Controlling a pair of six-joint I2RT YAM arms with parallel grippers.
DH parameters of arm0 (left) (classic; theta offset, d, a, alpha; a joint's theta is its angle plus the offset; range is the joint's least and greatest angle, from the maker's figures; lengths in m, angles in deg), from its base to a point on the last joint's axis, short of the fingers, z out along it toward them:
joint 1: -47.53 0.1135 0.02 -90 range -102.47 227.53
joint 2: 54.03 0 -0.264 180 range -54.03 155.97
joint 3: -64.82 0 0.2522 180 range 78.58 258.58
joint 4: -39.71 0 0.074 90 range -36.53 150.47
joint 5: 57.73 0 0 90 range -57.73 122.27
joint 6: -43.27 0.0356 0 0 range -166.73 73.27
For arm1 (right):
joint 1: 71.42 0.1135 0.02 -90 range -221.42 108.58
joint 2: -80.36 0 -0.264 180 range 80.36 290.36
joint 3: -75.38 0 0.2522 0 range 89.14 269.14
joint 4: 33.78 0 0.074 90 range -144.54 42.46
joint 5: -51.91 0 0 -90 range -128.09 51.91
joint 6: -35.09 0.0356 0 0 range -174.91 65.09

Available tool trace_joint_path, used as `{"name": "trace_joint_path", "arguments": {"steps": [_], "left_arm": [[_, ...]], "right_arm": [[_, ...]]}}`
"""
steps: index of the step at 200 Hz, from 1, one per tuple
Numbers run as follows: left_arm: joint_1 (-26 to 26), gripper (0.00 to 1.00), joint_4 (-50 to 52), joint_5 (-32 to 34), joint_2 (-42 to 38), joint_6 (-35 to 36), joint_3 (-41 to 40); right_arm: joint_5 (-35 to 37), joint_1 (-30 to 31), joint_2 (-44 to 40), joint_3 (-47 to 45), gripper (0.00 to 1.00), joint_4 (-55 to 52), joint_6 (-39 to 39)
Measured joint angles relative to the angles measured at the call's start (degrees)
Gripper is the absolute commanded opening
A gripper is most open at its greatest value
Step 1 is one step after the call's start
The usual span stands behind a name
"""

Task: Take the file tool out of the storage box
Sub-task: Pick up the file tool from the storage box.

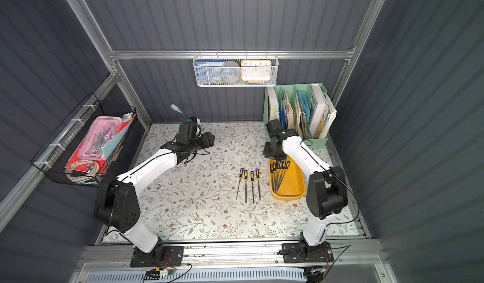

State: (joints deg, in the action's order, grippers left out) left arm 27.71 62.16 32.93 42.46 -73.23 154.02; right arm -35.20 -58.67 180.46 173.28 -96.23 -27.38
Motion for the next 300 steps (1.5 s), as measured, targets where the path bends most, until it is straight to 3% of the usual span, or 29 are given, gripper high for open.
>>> {"name": "trace_joint_path", "arguments": {"steps": [25,79,151,257,283,300], "left_arm": [[0.0,0.7,0.04,-0.11,0.17,0.0,1.07],[0.0,0.7,0.09,-0.24,0.44,0.02,2.05],[0.0,0.7,0.13,0.13,0.66,-0.02,2.25],[0.0,0.7,0.13,0.63,0.81,-0.26,2.23],[0.0,0.7,0.13,0.66,0.81,-0.28,2.23],[0.0,0.7,0.13,0.68,0.81,-0.28,2.25]], "right_arm": [[1.31,-6.27,0.81,-2.54,0.36,-0.83,-1.77],[1.01,-10.78,9.16,-0.13,0.36,-0.68,-5.53],[-0.59,-11.15,15.47,3.41,0.35,-0.15,-7.56],[-2.71,-11.21,16.68,0.11,0.33,3.02,-8.11],[-2.93,-11.15,16.46,-1.66,0.26,3.34,-8.07],[-2.99,-11.15,16.24,-2.12,0.15,3.91,-8.17]]}}
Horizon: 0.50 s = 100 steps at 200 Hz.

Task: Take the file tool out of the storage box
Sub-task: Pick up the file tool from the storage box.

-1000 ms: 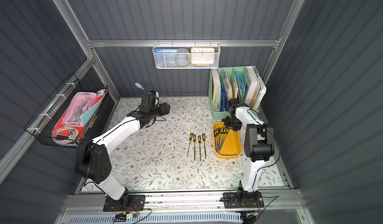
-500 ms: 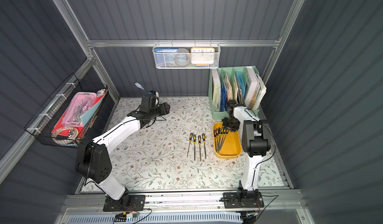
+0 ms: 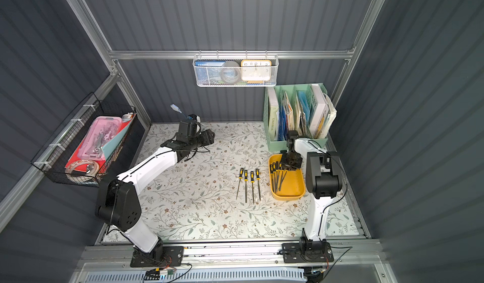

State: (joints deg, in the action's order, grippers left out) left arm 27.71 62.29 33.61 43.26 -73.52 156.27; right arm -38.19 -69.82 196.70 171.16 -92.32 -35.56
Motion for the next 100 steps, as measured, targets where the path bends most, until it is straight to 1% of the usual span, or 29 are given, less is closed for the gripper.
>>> {"name": "trace_joint_path", "arguments": {"steps": [9,21,50,71,100], "left_arm": [[0.0,0.7,0.0,0.0,0.0,0.0,-0.02],[0.0,0.7,0.0,0.0,0.0,0.0,-0.02],[0.0,0.7,0.0,-0.02,0.0,0.0,-0.02],[0.0,0.7,-0.02,-0.02,0.0,0.0,0.0],[0.0,0.7,-0.02,-0.02,0.0,0.0,0.0]], "right_arm": [[-0.17,0.0,-0.26,-0.15,0.1,0.07,0.17],[-0.33,0.0,-0.55,-0.39,0.07,0.07,0.13],[-0.26,0.39,-1.99,-0.46,0.06,-1.2,-0.52],[-0.11,1.01,-5.55,0.39,0.06,-3.5,-1.2],[-0.42,2.95,-11.19,4.26,0.06,-5.46,-1.4]]}}
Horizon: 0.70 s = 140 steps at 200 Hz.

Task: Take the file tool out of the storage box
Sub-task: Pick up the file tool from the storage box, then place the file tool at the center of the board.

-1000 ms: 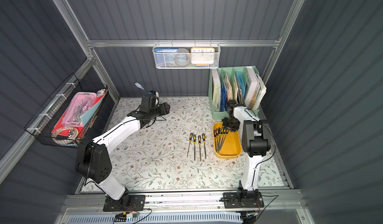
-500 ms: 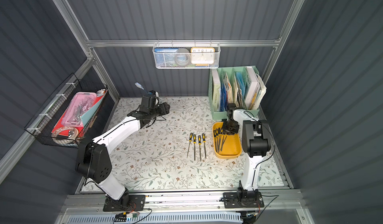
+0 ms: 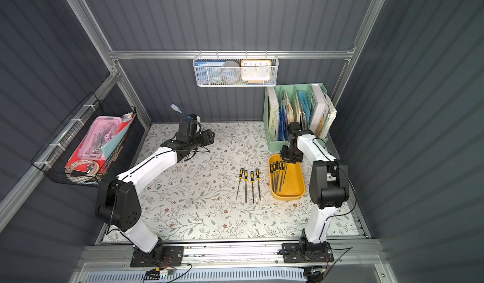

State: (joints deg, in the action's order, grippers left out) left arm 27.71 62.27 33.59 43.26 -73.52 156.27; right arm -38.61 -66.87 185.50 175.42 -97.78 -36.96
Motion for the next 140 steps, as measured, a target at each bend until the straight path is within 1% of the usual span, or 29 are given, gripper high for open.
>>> {"name": "trace_joint_path", "arguments": {"steps": [22,44,74,91,116,140], "left_arm": [[0.0,0.7,-0.02,0.0,0.0,0.0,-0.02],[0.0,0.7,-0.02,0.0,0.0,0.0,-0.02],[0.0,0.7,-0.02,0.02,0.0,-0.13,-0.02],[0.0,0.7,-0.02,0.04,-0.02,-0.15,-0.02],[0.09,0.7,0.0,0.09,-0.33,-0.17,-0.15],[0.31,0.71,0.02,0.57,-1.51,-0.2,-1.18]], "right_arm": [[-0.26,4.46,-2.78,2.75,0.06,-0.85,0.5],[-1.38,12.59,-2.91,4.96,0.05,-0.57,2.25],[-3.21,25.64,1.09,8.11,0.03,0.79,6.82],[-3.54,31.21,4.63,9.73,0.02,2.91,9.81],[-3.32,35.69,9.62,10.69,0.02,6.05,13.42],[-3.19,36.35,13.75,10.91,0.01,8.09,16.15]]}}
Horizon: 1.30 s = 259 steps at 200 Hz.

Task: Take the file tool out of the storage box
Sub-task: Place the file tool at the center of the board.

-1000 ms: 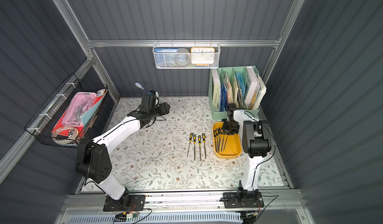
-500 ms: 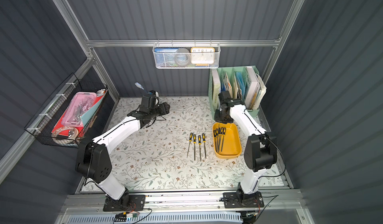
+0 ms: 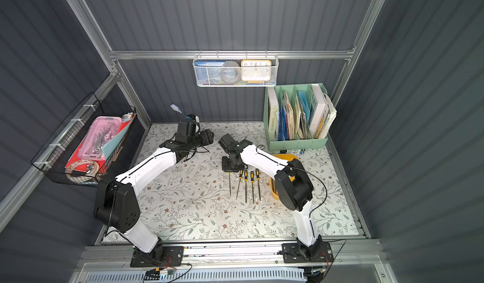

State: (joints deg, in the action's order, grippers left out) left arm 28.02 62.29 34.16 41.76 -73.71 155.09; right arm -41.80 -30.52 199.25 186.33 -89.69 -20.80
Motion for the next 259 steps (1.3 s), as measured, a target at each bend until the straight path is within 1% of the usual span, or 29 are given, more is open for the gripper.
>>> {"name": "trace_joint_path", "arguments": {"steps": [34,59,126,157,179,211,259], "left_arm": [[0.13,0.71,0.15,0.57,-1.03,0.02,-1.22],[0.13,0.71,0.17,0.9,-1.03,0.0,-1.33],[0.13,0.71,0.15,0.96,-1.03,-0.15,-2.05],[0.22,0.71,0.17,0.96,-1.03,-0.17,-2.45],[0.33,0.71,0.17,0.96,-1.03,-0.17,-2.47],[0.37,0.71,0.15,0.94,-1.03,-0.17,-2.49],[0.37,0.71,0.15,0.94,-1.03,-0.15,-2.49]], "right_arm": [[0.31,-0.37,4.2,0.02,0.02,1.51,1.53],[0.68,-0.37,5.79,0.02,0.02,1.66,1.68],[2.14,-0.35,6.08,-0.59,0.03,1.62,1.68],[3.41,-0.35,6.08,-0.68,0.05,1.29,1.64],[3.87,-0.37,6.08,-0.68,0.09,1.05,1.62],[4.04,-0.42,6.1,-0.68,0.19,0.39,1.64],[4.5,-0.42,6.1,-0.66,0.3,0.11,1.14]]}}
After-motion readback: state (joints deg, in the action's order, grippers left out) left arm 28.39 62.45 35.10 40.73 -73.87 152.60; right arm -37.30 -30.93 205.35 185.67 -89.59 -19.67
